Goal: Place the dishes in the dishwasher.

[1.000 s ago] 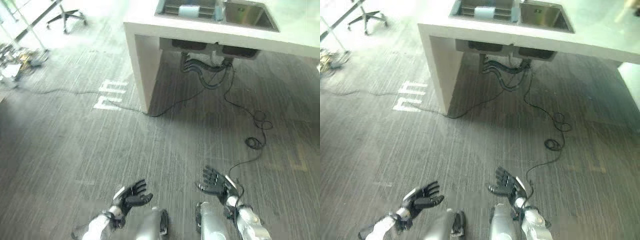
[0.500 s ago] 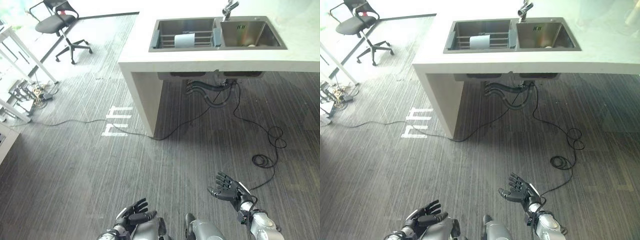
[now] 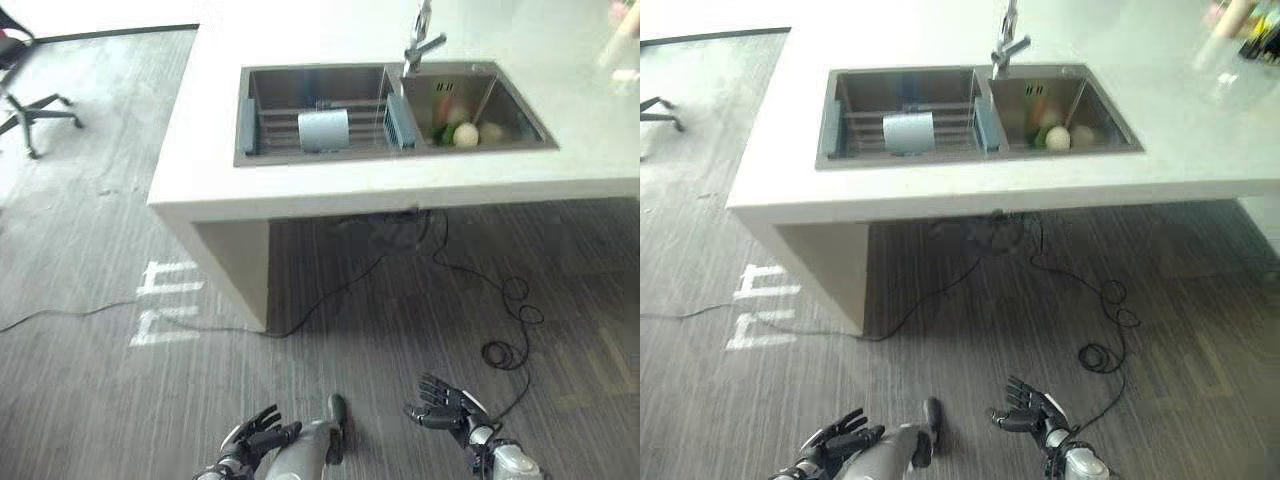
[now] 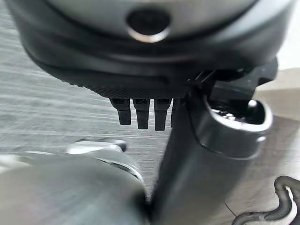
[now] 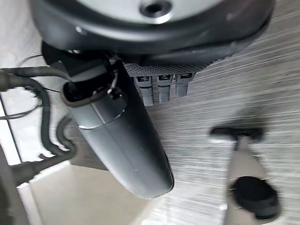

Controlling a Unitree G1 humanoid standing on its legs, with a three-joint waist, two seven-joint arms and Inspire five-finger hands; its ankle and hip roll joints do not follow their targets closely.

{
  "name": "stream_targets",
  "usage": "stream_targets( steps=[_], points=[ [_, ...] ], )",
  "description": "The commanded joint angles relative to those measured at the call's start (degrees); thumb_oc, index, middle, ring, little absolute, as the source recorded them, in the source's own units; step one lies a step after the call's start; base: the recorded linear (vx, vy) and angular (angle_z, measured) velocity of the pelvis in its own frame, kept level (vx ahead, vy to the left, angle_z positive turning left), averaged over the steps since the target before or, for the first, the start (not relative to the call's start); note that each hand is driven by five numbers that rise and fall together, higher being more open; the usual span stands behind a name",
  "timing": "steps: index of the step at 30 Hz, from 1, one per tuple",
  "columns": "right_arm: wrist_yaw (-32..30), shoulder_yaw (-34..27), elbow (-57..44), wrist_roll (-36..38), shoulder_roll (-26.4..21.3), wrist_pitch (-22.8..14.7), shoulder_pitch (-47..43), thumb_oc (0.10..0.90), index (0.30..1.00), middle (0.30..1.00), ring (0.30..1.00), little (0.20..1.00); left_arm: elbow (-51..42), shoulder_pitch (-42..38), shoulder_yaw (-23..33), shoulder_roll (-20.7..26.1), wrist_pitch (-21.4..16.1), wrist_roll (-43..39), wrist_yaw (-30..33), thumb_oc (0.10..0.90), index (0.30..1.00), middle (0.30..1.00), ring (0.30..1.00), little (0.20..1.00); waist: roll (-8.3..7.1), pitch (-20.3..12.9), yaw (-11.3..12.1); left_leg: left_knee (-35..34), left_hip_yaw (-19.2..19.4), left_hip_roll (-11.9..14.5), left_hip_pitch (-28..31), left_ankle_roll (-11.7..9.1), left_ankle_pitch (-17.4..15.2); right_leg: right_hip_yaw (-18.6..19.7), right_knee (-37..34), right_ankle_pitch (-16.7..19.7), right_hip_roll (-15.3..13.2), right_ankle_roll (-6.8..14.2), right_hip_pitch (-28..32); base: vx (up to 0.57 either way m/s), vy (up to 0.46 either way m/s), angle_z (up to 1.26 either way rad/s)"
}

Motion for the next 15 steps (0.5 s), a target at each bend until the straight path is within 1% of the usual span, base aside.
stream_targets(
  steps=[1,2,4,5,6,7,9,10,11,12,13,15],
  points=[
    [0.18,-0.46,-2.83,-1.41,-1.59,-4.22,-3.29,0.8,0.9,0.9,0.9,0.9,-2.47,2.96,-4.52,2.69,-0.76,-0.93,0.72,0.8,0.9,0.9,0.9,0.9,4.16,-0.01,-0.14,2.6,-4.47,1.01,0.73,-7.21,-8.35,-3.45,7.11,10.9,0.59,1.59,-12.72,0.14,0.162,0.05],
    [0.61,-0.29,-1.85,-1.69,-1.49,-4.99,-3.83,0.8,0.9,0.9,0.9,0.9,-2.12,2.82,-4.54,2.84,-0.96,-1.89,0.46,0.8,0.9,0.9,0.9,0.9,4.68,0.34,-0.5,2.6,-5.14,1.23,1.96,-7.32,-9.14,-4.76,6.02,9.57,-0.24,1.12,-14.77,0.1,0.106,0.0],
    [0.98,-0.39,-1.64,-2.61,-1.52,-5.58,-4.06,0.8,0.9,0.9,0.9,0.9,-2.3,2.35,-4.31,2.93,-0.42,-2.01,0.16,0.8,0.9,0.9,0.9,0.9,5.37,0.72,-1.0,2.6,-6.17,1.71,3.25,-7.68,-9.95,-6.01,2.57,8.78,-1.64,0.92,-17.71,0.04,-0.02,-0.07],
    [0.58,-0.46,-2.04,-2.97,-1.59,-5.6,-3.97,0.8,0.9,0.9,0.9,0.9,-2.73,1.84,-4.06,3.04,0.44,-1.51,0.24,0.8,0.9,0.9,0.9,0.9,5.57,1.09,-1.42,2.6,-7.19,1.9,3.89,-8.01,-10.49,-6.32,-1.28,8.89,-2.8,1.01,-18.92,0.09,-0.141,0.32],
    [0.84,-1.01,-1.75,-2.4,-1.93,-5.76,-3.78,0.8,0.9,0.9,0.9,0.9,-2.93,1.08,-3.99,3.31,1.64,-1.45,0.43,0.8,0.9,0.9,0.9,0.9,5.46,1.24,-1.8,2.6,-8.1,2.17,4.72,-8.4,-11.54,-6.48,-6.94,10.25,-5.07,1.06,-20.03,0.11,-0.196,0.39],
    [1.2,-1.38,-1.37,-2.2,-2.06,-5.81,-3.76,0.8,0.9,0.9,0.9,0.9,-2.79,0.8,-3.89,3.29,2.14,-1.19,0.59,0.8,0.9,0.9,0.9,0.9,5.23,1.14,-1.99,2.6,-8.24,2.21,5.21,-8.56,-12.12,-6.44,-10.1,11.5,-6.28,1.25,-20.37,0.12,-0.229,0.37],
    [2.31,-1.96,-0.48,-2.2,-2.21,-6.39,-3.51,0.8,0.9,0.9,0.9,0.9,-2.04,0.48,-3.82,3.1,2.32,-1.03,0.75,0.8,0.9,0.9,0.9,0.9,4.16,1.14,-2.36,2.6,-8.42,1.59,6.32,-8.81,-13.34,-4.82,-11.15,12.2,-9.21,2.13,-23.15,0.11,-0.234,0.13],
    [3.09,-2.41,0.32,-2.38,-2.1,-6.94,-3.27,0.8,0.9,0.9,0.9,0.9,-1.34,0.45,-3.91,2.98,2.2,-1.11,0.75,0.8,0.9,0.9,0.9,0.9,3.53,0.9,-2.6,2.6,-8.8,1.26,6.96,-8.99,-14.33,-2.83,-11.15,12.4,-10.73,2.92,-25.06,0.15,-0.311,0.16],
    [3.36,-2.73,0.48,-2.41,-1.94,-6.78,-3.09,0.8,0.9,0.9,0.9,0.9,-0.99,0.45,-4.22,2.84,2.36,-1.1,1.03,0.8,0.9,0.9,0.9,0.9,3.05,0.66,-2.84,2.6,-9.39,1.05,7.48,-9.07,-15.04,-1.08,-11.15,12.64,-11.51,3.57,-25.93,0.17,-0.342,0.2],
    [3.38,-2.99,0.32,-2.38,-1.8,-6.51,-2.88,0.8,0.9,0.9,0.9,0.9,-0.77,0.55,-4.3,2.64,2.51,-1.06,1.46,0.8,0.9,0.9,0.9,0.9,2.74,0.51,-3.02,2.6,-9.98,0.99,7.82,-9.2,-15.4,0.37,-11.15,12.75,-11.79,3.96,-26.28,0.2,-0.45,0.08],
    [3.0,-3.14,-0.03,-2.06,-1.36,-6.18,-2.36,0.8,0.9,0.9,0.9,0.9,-0.33,0.98,-4.21,2.37,2.57,-1.48,2.81,0.8,0.9,0.9,0.9,0.9,2.05,0.16,-3.44,2.6,-10.96,1.19,8.45,-9.65,-16.03,2.65,-11.15,12.49,-11.88,4.69,-26.29,0.19,-0.447,0.13],
    [2.92,-2.99,-0.14,-2.07,-1.04,-5.88,-1.91,0.8,0.9,0.9,0.9,0.9,0.33,1.68,-3.3,2.37,2.43,-1.43,3.45,0.8,0.9,0.9,0.9,0.9,1.52,-0.31,-3.64,2.6,-11.46,2.03,8.91,-10.43,-16.04,3.48,-11.15,10.52,-11.17,5.09,-25.01,0.18,-0.462,0.25]
  ],
)
